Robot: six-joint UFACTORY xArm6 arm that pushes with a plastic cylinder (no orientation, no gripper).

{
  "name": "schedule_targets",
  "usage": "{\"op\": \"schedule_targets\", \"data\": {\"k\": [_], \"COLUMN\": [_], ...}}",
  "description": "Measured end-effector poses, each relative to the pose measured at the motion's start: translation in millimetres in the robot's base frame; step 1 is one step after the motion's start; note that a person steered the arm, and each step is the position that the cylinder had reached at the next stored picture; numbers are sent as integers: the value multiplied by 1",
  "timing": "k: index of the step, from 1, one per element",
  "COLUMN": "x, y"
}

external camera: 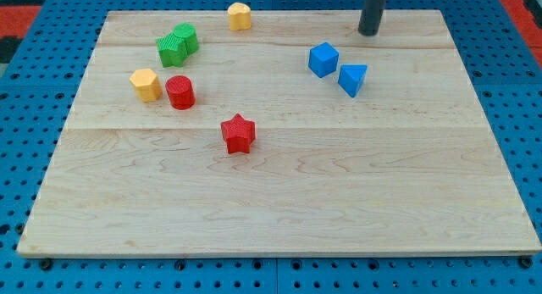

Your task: Slide the yellow heart towards the top right

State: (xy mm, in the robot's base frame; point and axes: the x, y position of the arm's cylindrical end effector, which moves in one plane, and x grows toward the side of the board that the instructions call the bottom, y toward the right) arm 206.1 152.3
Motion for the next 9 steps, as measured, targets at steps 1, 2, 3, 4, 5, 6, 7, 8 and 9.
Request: {"op": "schedule_targets", "data": {"k": [1,2,3,4,5,6,7,8,9], "x": [-15,-15,-14,32,61,38,12,15,-13], "y": [-10,-10,-64,-99,-167,-210,-237,-265,-269]}}
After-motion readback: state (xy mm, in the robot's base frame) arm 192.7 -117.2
